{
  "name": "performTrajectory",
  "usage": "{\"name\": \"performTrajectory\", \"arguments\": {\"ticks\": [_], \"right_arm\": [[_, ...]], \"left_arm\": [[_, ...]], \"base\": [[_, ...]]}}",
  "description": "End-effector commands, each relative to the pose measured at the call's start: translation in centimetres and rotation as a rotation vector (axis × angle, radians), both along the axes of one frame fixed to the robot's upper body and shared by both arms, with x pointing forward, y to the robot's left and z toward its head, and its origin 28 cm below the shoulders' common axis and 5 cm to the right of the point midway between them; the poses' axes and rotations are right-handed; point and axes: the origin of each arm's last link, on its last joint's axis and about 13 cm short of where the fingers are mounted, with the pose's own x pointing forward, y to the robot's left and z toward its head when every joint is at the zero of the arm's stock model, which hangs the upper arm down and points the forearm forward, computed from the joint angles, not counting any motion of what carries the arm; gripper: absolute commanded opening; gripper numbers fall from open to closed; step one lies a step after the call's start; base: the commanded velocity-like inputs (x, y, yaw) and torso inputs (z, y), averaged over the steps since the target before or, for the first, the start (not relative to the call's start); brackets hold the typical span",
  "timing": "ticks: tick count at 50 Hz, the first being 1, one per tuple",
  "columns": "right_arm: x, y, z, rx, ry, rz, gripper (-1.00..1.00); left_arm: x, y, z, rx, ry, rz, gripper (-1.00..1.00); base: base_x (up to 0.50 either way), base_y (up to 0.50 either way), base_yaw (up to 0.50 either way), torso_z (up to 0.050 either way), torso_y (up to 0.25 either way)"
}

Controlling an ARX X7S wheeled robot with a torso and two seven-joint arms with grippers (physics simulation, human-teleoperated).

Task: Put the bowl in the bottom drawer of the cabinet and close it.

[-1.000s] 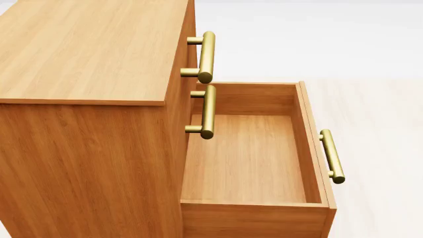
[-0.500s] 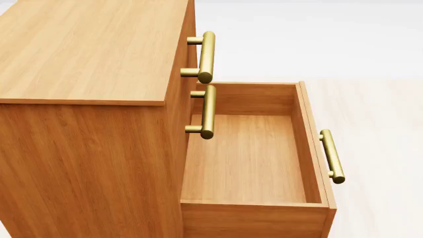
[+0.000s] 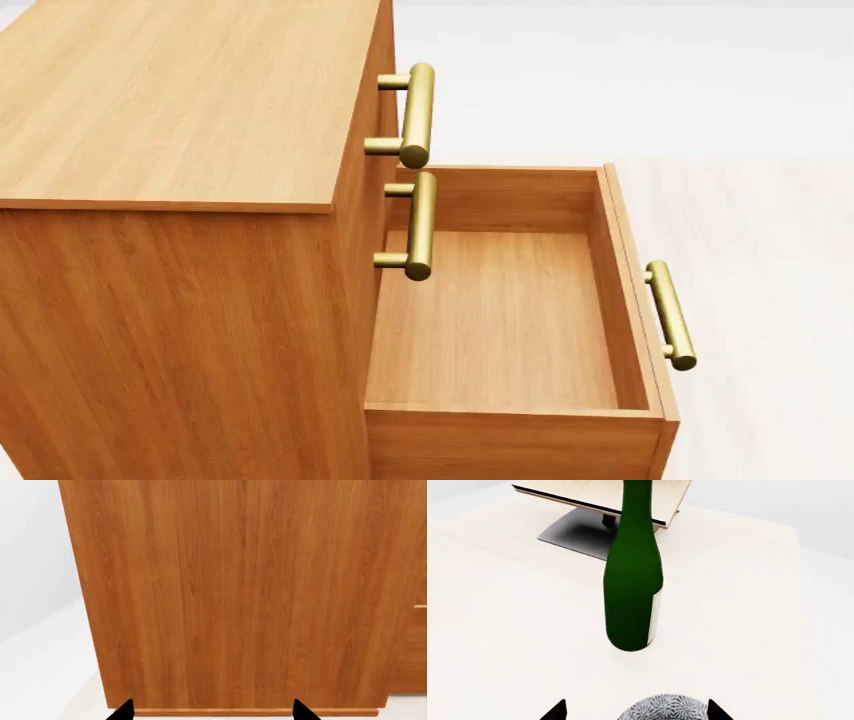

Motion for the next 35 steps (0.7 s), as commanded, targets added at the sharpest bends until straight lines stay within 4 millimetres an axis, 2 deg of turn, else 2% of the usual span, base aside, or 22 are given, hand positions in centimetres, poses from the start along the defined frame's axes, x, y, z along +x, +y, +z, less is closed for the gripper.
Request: {"name": "performTrajectory", "arguments": {"ticks": [1, 9, 13, 15, 22, 27, 32, 35], "right_arm": [[-0.2, -0.1, -0.2, 0.039, 0.0, -0.008, 1.0], [-0.8, -0.9, -0.7, -0.074, 0.09, -0.17, 1.0], [-1.0, -1.1, -0.8, -0.08, 0.097, -0.196, 1.0], [-1.0, -1.1, -0.9, -0.077, 0.103, -0.219, 1.0], [-1.1, -1.1, -1.1, -0.057, 0.11, -0.239, 1.0], [-1.1, -1.1, -1.4, 0.004, 0.109, -0.227, 1.0], [-1.1, -1.2, -1.4, 0.022, 0.106, -0.228, 1.0], [-1.1, -1.2, -1.4, 0.04, 0.101, -0.226, 1.0]], "left_arm": [[0.0, 0.0, 0.0, -0.001, 0.001, 0.0, 1.0], [0.1, 0.1, -0.1, -0.004, 0.001, -0.001, 1.0], [0.0, 0.0, 0.1, -0.003, 0.001, -0.001, 1.0], [0.1, 0.0, -0.6, -0.004, 0.001, -0.001, 1.0], [0.0, 0.0, -0.6, -0.005, 0.002, -0.001, 1.0], [-0.1, 0.0, 0.2, -0.004, 0.002, -0.001, 1.0], [0.0, 0.0, -0.5, -0.004, 0.002, -0.001, 1.0], [0.1, 0.1, -0.1, -0.004, 0.002, 0.0, 1.0]], "base": [[0.0, 0.0, 0.0, 0.0, 0.0], [0.0, 0.0, 0.0, 0.0, 0.0], [0.0, 0.0, 0.0, 0.0, 0.0], [0.0, 0.0, 0.0, 0.0, 0.0], [0.0, 0.0, 0.0, 0.0, 0.0], [0.0, 0.0, 0.0, 0.0, 0.0], [0.0, 0.0, 0.0, 0.0, 0.0], [0.0, 0.0, 0.0, 0.0, 0.0]]}}
